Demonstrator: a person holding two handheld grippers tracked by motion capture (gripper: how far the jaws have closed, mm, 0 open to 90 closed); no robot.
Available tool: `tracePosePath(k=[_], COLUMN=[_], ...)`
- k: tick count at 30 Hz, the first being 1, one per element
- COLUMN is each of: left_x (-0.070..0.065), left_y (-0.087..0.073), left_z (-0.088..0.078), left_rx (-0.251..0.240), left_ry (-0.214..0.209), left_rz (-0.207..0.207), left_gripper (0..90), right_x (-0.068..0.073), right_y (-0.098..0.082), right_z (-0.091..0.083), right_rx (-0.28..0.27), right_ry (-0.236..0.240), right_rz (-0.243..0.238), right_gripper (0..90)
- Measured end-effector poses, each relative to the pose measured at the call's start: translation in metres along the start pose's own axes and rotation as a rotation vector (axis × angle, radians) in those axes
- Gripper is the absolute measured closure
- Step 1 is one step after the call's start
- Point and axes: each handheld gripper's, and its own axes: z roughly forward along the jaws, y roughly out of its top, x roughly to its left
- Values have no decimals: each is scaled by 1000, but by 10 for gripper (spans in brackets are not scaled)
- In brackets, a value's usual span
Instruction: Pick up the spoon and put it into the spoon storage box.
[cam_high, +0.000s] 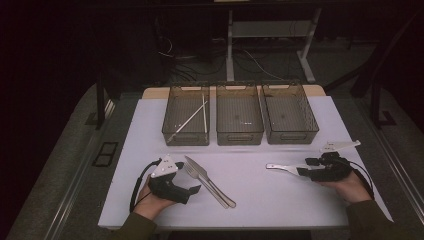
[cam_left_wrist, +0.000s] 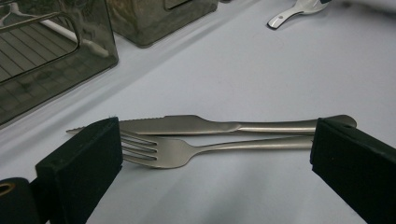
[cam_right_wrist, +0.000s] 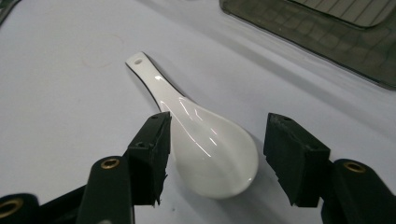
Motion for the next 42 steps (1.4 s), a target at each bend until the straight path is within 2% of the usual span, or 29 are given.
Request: tracePosePath(k=[2, 8, 15, 19, 21, 24, 28, 30, 42], left_x=[0, 0, -1, -2, -2, -2, -2, -3, -3], left_y=[0, 0, 1, 0, 0, 0, 0, 0, 2], left_z=[0, -1, -1, -1, -1, -1, 0, 0, -2], left_rx=[0, -1, 2, 1, 0, 1, 6, 5, 9], left_ry=[0, 0, -2, -3, -4, -5, -6, -7, -10], left_rz=[0, 8, 15, 19, 18, 21, 27, 26, 25], left_gripper=[17, 17, 17, 17, 17, 17, 17, 17, 20], right_x=[-1, -2, 1, 5, 6, 8, 9, 11, 10], right_y=[0, -2, -3, -2, -2, -2, -3, -3, 2], right_z=[1, 5, 7, 6, 6, 5, 4, 5, 0], right_rx=[-4, 37, 77, 95, 106, 120, 132, 136, 137], right_ry=[-2, -2, 1, 26, 41, 47, 73, 71, 58], right_rz=[4, -8, -40, -65, -83, -85, -99, -112, -115], right_gripper=[408, 444, 576, 668, 673, 701, 776, 777, 786])
